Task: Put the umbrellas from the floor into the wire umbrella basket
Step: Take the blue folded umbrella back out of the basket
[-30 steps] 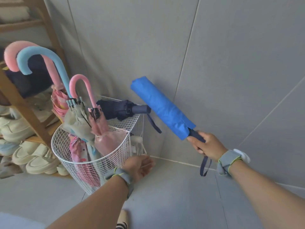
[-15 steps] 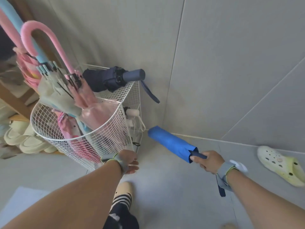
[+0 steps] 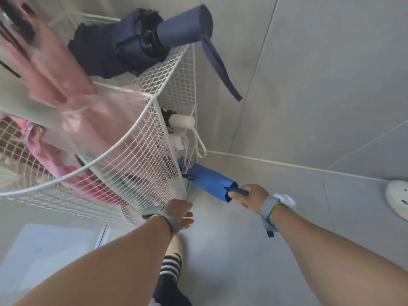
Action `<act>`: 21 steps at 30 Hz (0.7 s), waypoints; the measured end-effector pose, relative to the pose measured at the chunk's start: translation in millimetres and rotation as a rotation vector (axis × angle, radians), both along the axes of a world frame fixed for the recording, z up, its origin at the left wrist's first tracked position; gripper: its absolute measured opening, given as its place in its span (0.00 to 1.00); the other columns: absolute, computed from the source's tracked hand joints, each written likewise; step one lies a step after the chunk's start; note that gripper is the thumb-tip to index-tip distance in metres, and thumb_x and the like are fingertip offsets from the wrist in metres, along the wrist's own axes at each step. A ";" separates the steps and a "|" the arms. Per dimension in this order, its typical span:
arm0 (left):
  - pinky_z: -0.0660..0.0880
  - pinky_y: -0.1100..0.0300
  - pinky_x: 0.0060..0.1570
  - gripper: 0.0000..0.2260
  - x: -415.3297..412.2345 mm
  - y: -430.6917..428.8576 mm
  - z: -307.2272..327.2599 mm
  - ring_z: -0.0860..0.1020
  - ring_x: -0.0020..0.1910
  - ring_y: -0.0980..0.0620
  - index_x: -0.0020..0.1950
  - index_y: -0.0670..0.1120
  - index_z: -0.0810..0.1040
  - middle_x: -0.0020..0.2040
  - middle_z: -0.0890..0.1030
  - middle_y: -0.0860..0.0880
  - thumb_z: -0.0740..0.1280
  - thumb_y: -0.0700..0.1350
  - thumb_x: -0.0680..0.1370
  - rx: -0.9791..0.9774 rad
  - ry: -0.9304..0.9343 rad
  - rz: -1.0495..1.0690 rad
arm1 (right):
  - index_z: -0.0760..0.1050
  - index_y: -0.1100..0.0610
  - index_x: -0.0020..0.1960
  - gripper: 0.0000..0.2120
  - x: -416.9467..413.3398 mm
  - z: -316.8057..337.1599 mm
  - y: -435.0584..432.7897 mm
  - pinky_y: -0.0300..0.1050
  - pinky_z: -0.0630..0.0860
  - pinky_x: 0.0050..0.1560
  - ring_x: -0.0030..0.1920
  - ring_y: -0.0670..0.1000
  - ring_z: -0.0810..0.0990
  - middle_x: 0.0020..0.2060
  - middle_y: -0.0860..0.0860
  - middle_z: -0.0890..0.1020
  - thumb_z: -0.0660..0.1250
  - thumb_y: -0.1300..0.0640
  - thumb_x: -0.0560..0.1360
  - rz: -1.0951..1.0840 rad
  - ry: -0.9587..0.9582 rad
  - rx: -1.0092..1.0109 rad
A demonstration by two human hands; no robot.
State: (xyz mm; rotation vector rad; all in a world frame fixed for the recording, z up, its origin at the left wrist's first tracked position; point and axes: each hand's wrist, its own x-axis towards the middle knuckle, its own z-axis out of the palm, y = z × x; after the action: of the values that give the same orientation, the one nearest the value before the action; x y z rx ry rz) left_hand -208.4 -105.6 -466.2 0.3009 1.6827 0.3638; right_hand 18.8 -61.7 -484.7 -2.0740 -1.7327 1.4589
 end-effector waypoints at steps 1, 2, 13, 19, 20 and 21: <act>0.71 0.58 0.34 0.04 0.0 3.3 -6.6 0.75 0.34 0.47 0.52 0.40 0.72 0.40 0.75 0.44 0.61 0.41 0.80 -0.006 -0.014 0.017 | 0.69 0.51 0.30 0.19 -8.5 -7.5 5.4 0.41 0.67 0.33 0.27 0.48 0.70 0.26 0.48 0.74 0.67 0.40 0.72 0.036 0.007 0.002; 0.71 0.58 0.35 0.04 0.1 8.4 -15.2 0.75 0.35 0.47 0.53 0.41 0.72 0.40 0.76 0.44 0.61 0.41 0.80 -0.015 -0.034 0.031 | 0.69 0.50 0.30 0.19 -18.2 -17.1 11.9 0.40 0.67 0.33 0.27 0.47 0.71 0.26 0.47 0.74 0.65 0.40 0.73 0.064 0.014 0.004; 0.75 0.55 0.43 0.09 9.1 33.1 -73.1 0.76 0.36 0.49 0.41 0.43 0.71 0.38 0.73 0.47 0.61 0.41 0.81 -0.034 -0.060 0.073 | 0.72 0.60 0.67 0.18 -114.5 -65.4 67.9 0.44 0.70 0.61 0.64 0.58 0.75 0.64 0.58 0.77 0.61 0.56 0.79 0.374 -0.017 -0.141; 0.76 0.57 0.39 0.03 7.4 31.4 -85.6 0.75 0.47 0.47 0.51 0.43 0.69 0.36 0.73 0.49 0.61 0.41 0.80 -0.010 0.053 -0.027 | 0.71 0.58 0.69 0.23 -98.7 -75.6 64.9 0.42 0.74 0.58 0.62 0.60 0.77 0.64 0.60 0.77 0.59 0.71 0.76 0.175 0.054 -0.156; 0.75 0.57 0.38 0.01 7.7 30.9 -85.2 0.75 0.47 0.47 0.49 0.43 0.70 0.36 0.72 0.49 0.61 0.41 0.80 -0.009 0.052 -0.019 | 0.70 0.57 0.69 0.23 -99.0 -76.7 61.2 0.44 0.74 0.60 0.63 0.59 0.77 0.65 0.59 0.76 0.59 0.70 0.76 0.188 0.049 -0.152; 0.75 0.57 0.37 0.04 7.7 30.7 -84.4 0.75 0.47 0.47 0.45 0.44 0.71 0.36 0.72 0.49 0.61 0.40 0.80 -0.008 0.049 -0.018 | 0.69 0.57 0.70 0.23 -99.4 -75.7 58.4 0.44 0.73 0.61 0.63 0.59 0.76 0.66 0.59 0.75 0.59 0.69 0.76 0.186 0.060 -0.149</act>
State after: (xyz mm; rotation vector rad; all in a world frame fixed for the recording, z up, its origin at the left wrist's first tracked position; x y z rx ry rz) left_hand -200.8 -74.8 -550.6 0.3213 1.7282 0.3388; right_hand -80.6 -3.4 -560.4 -1.9569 -1.8918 1.7326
